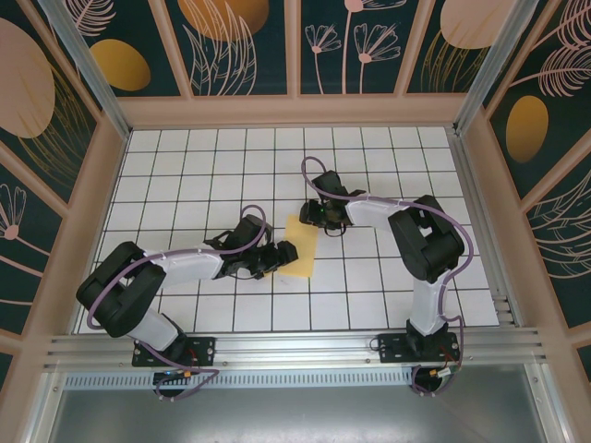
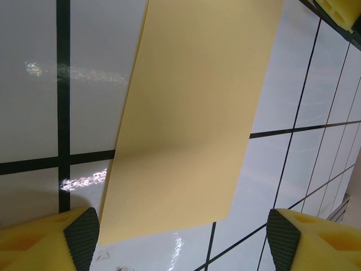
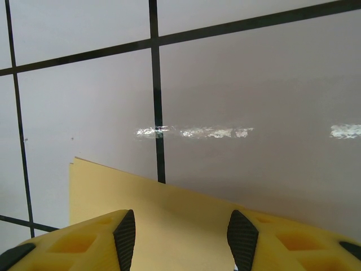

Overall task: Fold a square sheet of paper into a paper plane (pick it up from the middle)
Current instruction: Fold the triangle a second time at the center of the table.

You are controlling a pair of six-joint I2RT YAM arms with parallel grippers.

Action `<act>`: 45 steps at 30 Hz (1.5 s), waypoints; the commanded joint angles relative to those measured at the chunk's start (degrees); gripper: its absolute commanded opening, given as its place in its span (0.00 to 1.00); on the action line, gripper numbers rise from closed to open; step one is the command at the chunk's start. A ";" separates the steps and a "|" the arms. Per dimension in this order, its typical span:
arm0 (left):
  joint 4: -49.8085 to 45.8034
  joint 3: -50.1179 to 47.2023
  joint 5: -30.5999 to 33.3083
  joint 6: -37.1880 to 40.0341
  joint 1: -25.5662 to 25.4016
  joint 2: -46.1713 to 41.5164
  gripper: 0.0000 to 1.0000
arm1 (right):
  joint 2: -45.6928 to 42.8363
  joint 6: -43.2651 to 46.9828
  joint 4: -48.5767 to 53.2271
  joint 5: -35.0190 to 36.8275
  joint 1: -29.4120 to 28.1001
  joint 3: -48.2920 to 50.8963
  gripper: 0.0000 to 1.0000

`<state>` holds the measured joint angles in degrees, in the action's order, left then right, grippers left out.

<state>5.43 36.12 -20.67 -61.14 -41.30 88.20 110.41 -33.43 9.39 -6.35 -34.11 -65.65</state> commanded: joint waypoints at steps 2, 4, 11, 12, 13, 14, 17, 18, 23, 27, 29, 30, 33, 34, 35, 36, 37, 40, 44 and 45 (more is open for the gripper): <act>0.47 1.37 -1.87 1.20 -0.47 1.01 0.78 | 4.35 -0.48 1.66 0.72 0.57 3.07 0.52; 0.73 1.38 -1.88 1.20 -0.47 0.82 0.78 | 4.36 -0.50 1.55 0.72 0.62 3.07 0.52; 2.04 0.87 -1.43 0.63 -0.51 0.13 0.73 | 4.35 -0.50 1.45 0.72 0.66 3.22 0.52; 2.04 0.88 -1.23 0.62 -0.50 -0.11 0.73 | 4.34 -0.50 1.43 0.71 0.70 3.24 0.52; 2.41 0.80 -1.20 0.59 -0.49 -0.32 0.73 | 4.30 -0.45 1.42 0.72 0.65 3.33 0.52; 3.14 0.71 -1.45 0.57 -0.52 -0.43 0.73 | 4.30 -0.41 1.43 0.72 0.64 3.38 0.52; 7.24 -0.06 -3.63 -0.18 -0.54 0.00 0.73 | 4.35 -0.41 1.35 0.64 0.69 3.51 0.52; 8.51 -0.17 -4.16 -0.38 -0.50 0.28 0.74 | 4.27 -0.37 1.34 0.64 0.71 3.49 0.52; 12.08 0.79 -4.17 0.88 -0.17 2.50 0.75 | 4.11 -0.32 1.25 0.51 0.70 3.71 0.52; 14.95 2.50 -3.90 2.68 0.99 4.87 0.75 | 4.06 -0.24 1.16 0.64 0.66 3.95 0.52; 17.24 3.02 -4.59 3.13 1.71 5.95 0.75 | 3.93 -0.23 1.19 0.64 0.70 4.03 0.52; 18.00 3.16 -5.10 3.41 2.00 6.39 0.75 | 3.89 -0.23 1.26 0.63 0.70 4.08 0.52; 17.85 3.59 -5.04 5.92 2.69 6.81 0.76 | 3.78 -0.23 1.16 0.64 0.74 4.24 0.52; 17.54 3.60 -4.70 6.53 2.95 6.72 0.76 | 3.83 -0.23 1.09 0.53 0.73 4.30 0.52; 17.42 3.52 -4.69 7.17 3.21 6.57 0.76 | 3.82 -0.23 1.03 0.42 0.79 4.23 0.52; 17.57 3.48 -4.72 7.68 3.37 6.25 0.76 | 3.83 -0.23 1.07 0.46 0.76 4.30 0.52; 17.68 3.33 -4.53 8.38 3.46 5.80 0.76 | 3.85 -0.23 1.08 0.44 0.79 4.26 0.52; 17.51 3.38 -4.20 9.55 3.94 4.80 0.76 | 4.04 -0.23 1.08 0.46 0.84 4.21 0.52; 19.45 2.07 -7.23 8.01 3.91 4.74 0.72 | 4.11 -0.40 1.16 0.46 0.88 4.21 0.51; 20.37 1.26 -7.99 7.60 3.93 4.55 0.71 | 4.09 -0.41 1.16 0.53 0.83 4.21 0.51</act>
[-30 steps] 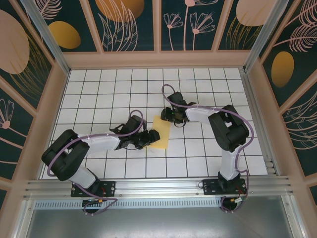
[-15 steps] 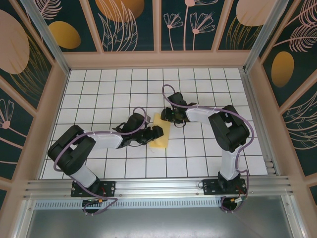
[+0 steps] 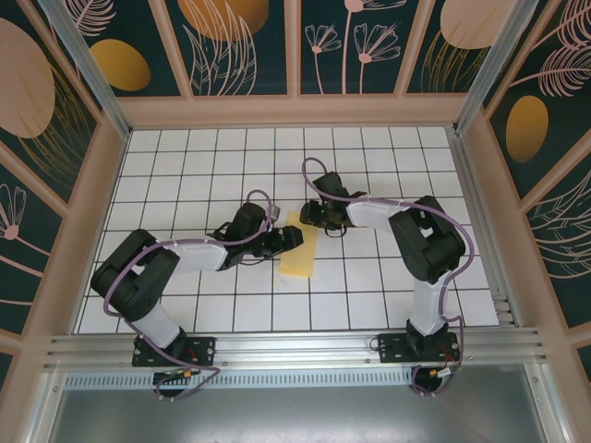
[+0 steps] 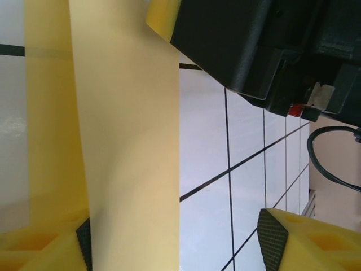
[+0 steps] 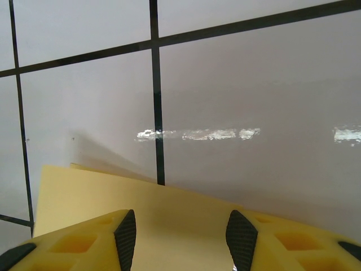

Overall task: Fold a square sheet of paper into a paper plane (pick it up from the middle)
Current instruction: Fold the triangle a second time at the center of the table.

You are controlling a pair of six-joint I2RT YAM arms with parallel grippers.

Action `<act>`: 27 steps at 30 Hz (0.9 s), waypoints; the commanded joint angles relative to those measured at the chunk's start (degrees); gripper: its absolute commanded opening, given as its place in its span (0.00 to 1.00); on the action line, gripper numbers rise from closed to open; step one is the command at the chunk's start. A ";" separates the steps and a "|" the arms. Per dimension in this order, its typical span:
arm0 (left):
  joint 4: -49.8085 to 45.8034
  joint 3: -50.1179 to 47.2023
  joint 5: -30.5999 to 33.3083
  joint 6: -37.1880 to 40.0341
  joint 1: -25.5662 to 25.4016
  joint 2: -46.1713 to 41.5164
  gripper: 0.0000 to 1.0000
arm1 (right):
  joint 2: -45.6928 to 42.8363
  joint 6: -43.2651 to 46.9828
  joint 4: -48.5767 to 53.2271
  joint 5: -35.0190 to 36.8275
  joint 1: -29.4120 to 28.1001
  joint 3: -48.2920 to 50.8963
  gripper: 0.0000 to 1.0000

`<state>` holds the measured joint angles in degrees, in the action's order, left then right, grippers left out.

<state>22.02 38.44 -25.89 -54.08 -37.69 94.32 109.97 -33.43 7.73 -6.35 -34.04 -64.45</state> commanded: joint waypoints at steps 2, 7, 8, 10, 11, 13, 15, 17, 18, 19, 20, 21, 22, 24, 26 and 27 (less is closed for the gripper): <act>4.02 -2.55 -3.41 -0.05 0.30 -2.47 0.68 | 4.48 -0.41 2.82 0.48 0.79 3.01 0.51; 3.42 -6.17 -3.95 -1.17 0.26 -6.11 0.63 | 4.46 -0.50 2.75 0.30 0.78 2.98 0.51; 3.38 -6.77 -4.00 -1.52 0.33 -6.70 0.61 | 4.55 -0.50 2.73 0.37 0.84 3.00 0.51; 3.55 -8.10 -4.24 -2.25 0.20 -8.18 0.58 | 4.72 -0.55 2.76 0.42 0.97 3.01 0.51; 3.78 -8.71 -4.39 -2.74 0.25 -8.72 0.57 | 4.73 -0.58 2.78 0.38 0.99 2.99 0.51; 4.79 -9.79 -5.45 -3.34 0.18 -9.59 0.51 | 4.89 -0.59 2.65 0.37 1.08 3.10 0.51; 6.83 -10.67 -6.92 -4.22 0.04 -10.46 0.49 | 4.90 -0.61 2.65 0.37 1.10 3.10 0.51; 8.73 -10.99 -7.94 -4.98 -0.09 -11.36 0.48 | 5.00 -0.58 2.64 0.32 1.08 3.01 0.51; 9.20 -10.85 -8.29 -5.10 -0.10 -11.40 0.48 | 5.09 -0.62 2.65 0.27 1.13 3.01 0.51; 9.67 -10.55 -8.53 -5.14 -0.09 -11.25 0.48 | 5.14 -0.66 2.64 0.28 1.09 2.96 0.51; 10.15 -10.26 -8.70 -5.24 -0.02 -10.90 0.48 | 5.11 -0.59 2.65 0.20 1.12 2.92 0.51; 10.86 -10.01 -8.93 -5.46 -0.08 -10.26 0.48 | 4.99 -0.54 2.64 0.12 1.17 2.92 0.50; 12.08 -9.72 -9.26 -5.88 -0.03 -9.36 0.48 | 4.91 -0.58 2.59 -0.04 1.10 2.97 0.50; 14.04 -8.86 -9.68 -6.58 -0.10 -7.30 0.49 | 4.67 -0.58 2.43 -0.45 1.26 3.10 0.50; 15.40 -7.62 -9.72 -7.08 -0.10 -5.21 0.50 | 4.33 -0.50 2.31 -1.10 1.26 3.18 0.49; 16.31 -6.97 -9.76 -7.36 -0.09 -3.99 0.50 | 4.26 -0.45 2.23 -1.40 1.34 3.17 0.49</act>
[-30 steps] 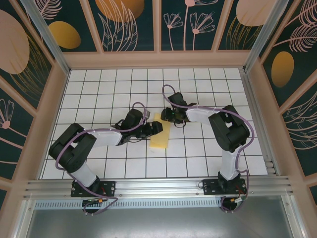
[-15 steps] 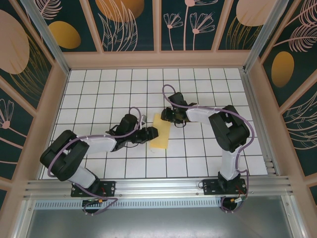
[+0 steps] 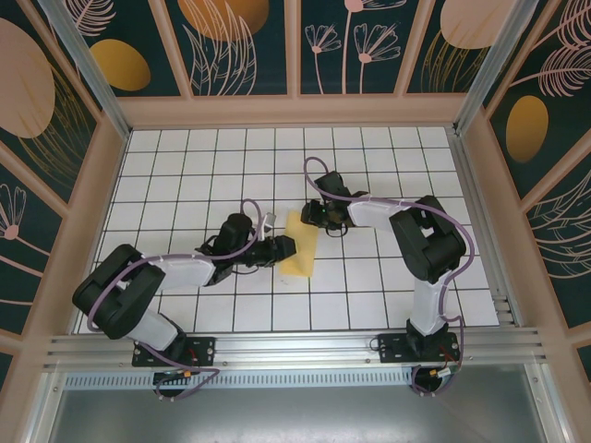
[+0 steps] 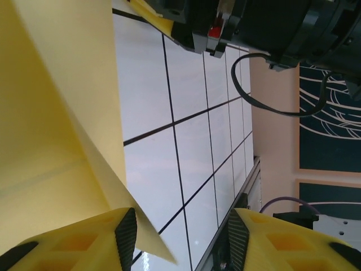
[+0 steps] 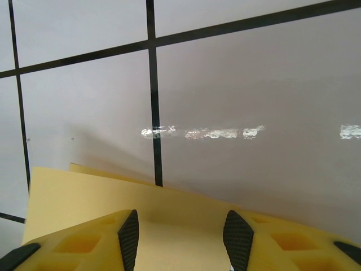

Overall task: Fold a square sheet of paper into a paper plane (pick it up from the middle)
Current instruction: Fold the triangle a second time at the center of the table.

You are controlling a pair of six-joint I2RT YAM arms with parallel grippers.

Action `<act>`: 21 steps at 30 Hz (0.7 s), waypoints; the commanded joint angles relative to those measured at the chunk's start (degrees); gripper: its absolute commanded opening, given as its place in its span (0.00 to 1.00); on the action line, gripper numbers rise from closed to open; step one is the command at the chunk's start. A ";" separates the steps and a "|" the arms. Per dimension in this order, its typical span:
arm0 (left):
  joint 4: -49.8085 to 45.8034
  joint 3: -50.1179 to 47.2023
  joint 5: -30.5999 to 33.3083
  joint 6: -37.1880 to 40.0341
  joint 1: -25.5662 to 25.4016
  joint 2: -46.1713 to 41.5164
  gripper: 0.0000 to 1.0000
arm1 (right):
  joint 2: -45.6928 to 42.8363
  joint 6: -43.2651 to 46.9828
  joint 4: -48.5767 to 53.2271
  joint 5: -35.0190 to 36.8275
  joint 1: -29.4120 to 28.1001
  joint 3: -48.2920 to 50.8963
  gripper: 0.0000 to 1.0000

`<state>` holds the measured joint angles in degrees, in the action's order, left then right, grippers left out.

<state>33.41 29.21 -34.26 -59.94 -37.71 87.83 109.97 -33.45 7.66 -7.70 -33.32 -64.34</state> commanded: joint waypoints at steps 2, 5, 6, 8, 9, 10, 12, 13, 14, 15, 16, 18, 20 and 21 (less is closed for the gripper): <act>6.48 3.42 -1.12 -2.24 -0.07 4.38 0.51 | 3.94 -0.22 2.14 -0.87 0.71 3.11 0.49; 10.53 4.18 -0.92 -4.19 -0.14 7.10 0.51 | 3.59 -0.03 1.87 -2.28 0.89 3.25 0.48; 11.28 4.48 -0.64 -4.61 -0.15 8.00 0.51 | 3.56 0.05 1.76 -2.81 0.98 3.26 0.48; 11.33 4.86 0.10 -4.78 -0.15 9.38 0.51 | 3.12 0.26 1.27 -4.05 1.22 3.59 0.47; 11.13 4.89 0.61 -4.81 -0.09 9.99 0.51 | 2.61 0.30 1.02 -4.61 1.40 3.80 0.47; 10.99 4.90 1.06 -4.75 -0.07 10.01 0.50 | 1.99 0.53 0.55 -5.20 1.59 4.07 0.46; 9.80 4.99 2.04 -4.34 -0.13 11.56 0.47 | 0.35 1.23 -0.43 -6.45 1.67 4.44 0.45; 8.96 5.00 2.54 -3.96 -0.14 11.85 0.45 | -0.65 1.78 -0.98 -7.44 1.67 4.58 0.45; 8.27 5.01 2.95 -3.57 -0.09 11.90 0.44 | -1.54 2.33 -1.78 -8.77 1.66 4.70 0.44; 7.27 5.07 3.51 -3.22 -0.08 11.92 0.42 | -2.65 3.03 -2.80 -10.53 1.66 4.98 0.44; 6.21 5.21 4.09 -2.71 -0.13 11.93 0.39 | -3.77 3.71 -3.68 -12.31 2.87 5.12 0.43; 4.66 5.35 5.04 -2.15 -0.06 12.09 0.36 | -5.69 4.95 -4.89 -15.11 3.48 5.19 0.42; 4.14 5.42 5.44 -1.93 -0.06 12.18 0.33 | -7.70 5.82 -5.32 -16.41 3.70 5.39 0.42; 3.87 5.50 5.65 -1.90 -0.09 12.26 0.32 | -8.73 6.25 -5.38 -17.02 3.65 5.74 0.42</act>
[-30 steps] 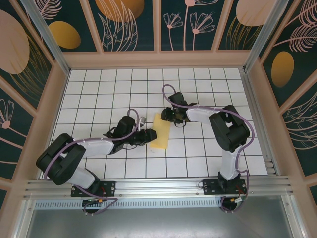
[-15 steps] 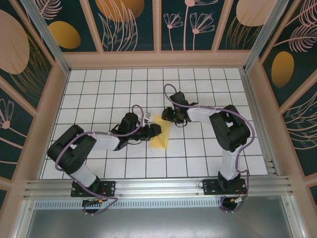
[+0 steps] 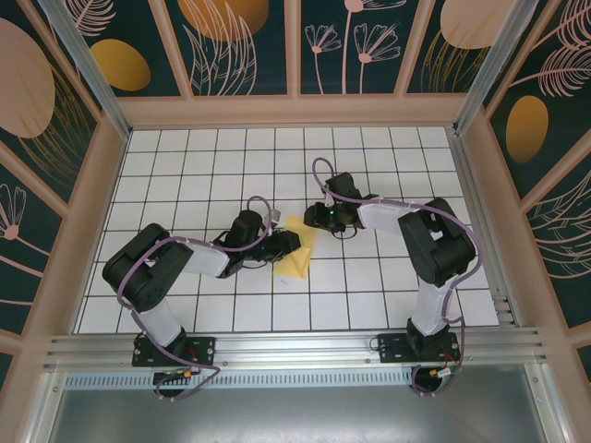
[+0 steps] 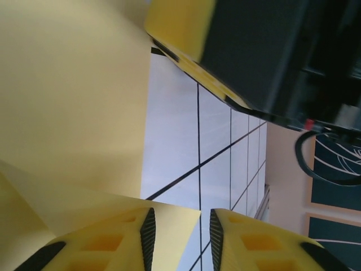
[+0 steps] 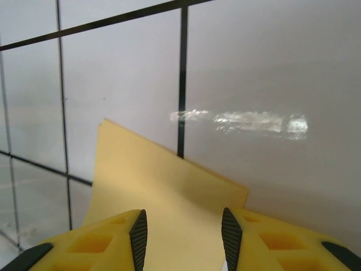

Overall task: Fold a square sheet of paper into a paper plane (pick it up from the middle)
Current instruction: Fold the triangle a second time at the center of the table.

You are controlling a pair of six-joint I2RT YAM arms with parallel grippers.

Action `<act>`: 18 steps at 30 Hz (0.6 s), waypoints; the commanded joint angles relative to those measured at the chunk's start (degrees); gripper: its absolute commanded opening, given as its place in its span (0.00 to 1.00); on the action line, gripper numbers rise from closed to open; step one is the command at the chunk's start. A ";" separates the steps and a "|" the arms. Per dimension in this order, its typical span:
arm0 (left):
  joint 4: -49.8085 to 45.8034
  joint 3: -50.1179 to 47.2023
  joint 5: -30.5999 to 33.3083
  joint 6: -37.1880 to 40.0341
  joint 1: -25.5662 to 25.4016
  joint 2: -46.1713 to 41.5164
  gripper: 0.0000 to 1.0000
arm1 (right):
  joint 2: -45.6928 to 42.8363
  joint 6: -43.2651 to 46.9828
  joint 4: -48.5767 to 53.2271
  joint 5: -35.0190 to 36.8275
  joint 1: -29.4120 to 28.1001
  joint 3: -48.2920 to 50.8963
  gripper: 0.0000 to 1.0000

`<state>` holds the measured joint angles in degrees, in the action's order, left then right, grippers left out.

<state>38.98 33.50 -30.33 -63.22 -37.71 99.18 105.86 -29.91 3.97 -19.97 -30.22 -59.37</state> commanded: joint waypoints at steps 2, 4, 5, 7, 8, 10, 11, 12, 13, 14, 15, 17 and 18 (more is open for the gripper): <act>-2.43 1.46 2.10 1.69 -0.09 1.07 0.31 | -6.55 2.97 -1.81 -5.63 0.60 1.97 0.41; -2.68 1.40 2.41 1.78 -0.09 1.06 0.29 | -8.37 2.93 -1.62 -6.57 0.60 3.98 0.37; -2.88 1.40 2.61 1.78 -0.09 1.09 0.29 | -9.25 2.93 -1.51 -7.03 0.60 4.89 0.35; -2.87 1.40 2.72 1.67 -0.08 1.15 0.27 | -11.10 2.87 -1.32 -8.59 0.51 7.25 0.33; -2.86 1.41 2.70 1.70 -0.14 1.20 0.26 | -11.73 2.84 -1.09 -9.29 0.46 8.02 0.33; -2.94 1.40 2.75 1.69 -0.09 1.27 0.25 | -12.47 3.14 -0.29 -10.72 0.04 9.43 0.33; -2.94 1.42 2.82 1.69 -0.09 1.32 0.24 | -12.51 3.34 0.11 -11.11 -0.22 9.77 0.34; -2.95 1.40 2.83 1.70 -0.12 1.44 0.24 | -12.35 3.54 0.48 -11.71 -0.58 10.18 0.35; -2.95 1.51 2.84 1.70 -0.10 1.58 0.23 | -12.29 3.87 0.63 -12.29 -0.80 10.56 0.35; -2.87 1.49 2.83 1.68 -0.14 1.63 0.23 | -12.06 4.11 0.68 -12.52 -0.81 10.85 0.35; -2.71 1.44 2.88 1.61 -0.15 1.68 0.23 | -12.00 4.43 0.48 -13.17 -1.34 11.26 0.35; -2.51 1.42 2.85 1.39 -0.13 1.81 0.22 | -11.80 4.75 -0.46 -14.22 -2.25 11.89 0.34; -2.51 1.40 2.86 1.34 -0.14 1.77 0.22 | -11.63 4.86 -0.83 -14.39 -2.38 12.09 0.34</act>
<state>36.75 33.89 -27.99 -62.83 -37.71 100.25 94.50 -26.83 3.64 -31.35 -31.79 -48.23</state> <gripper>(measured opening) 0.221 0.338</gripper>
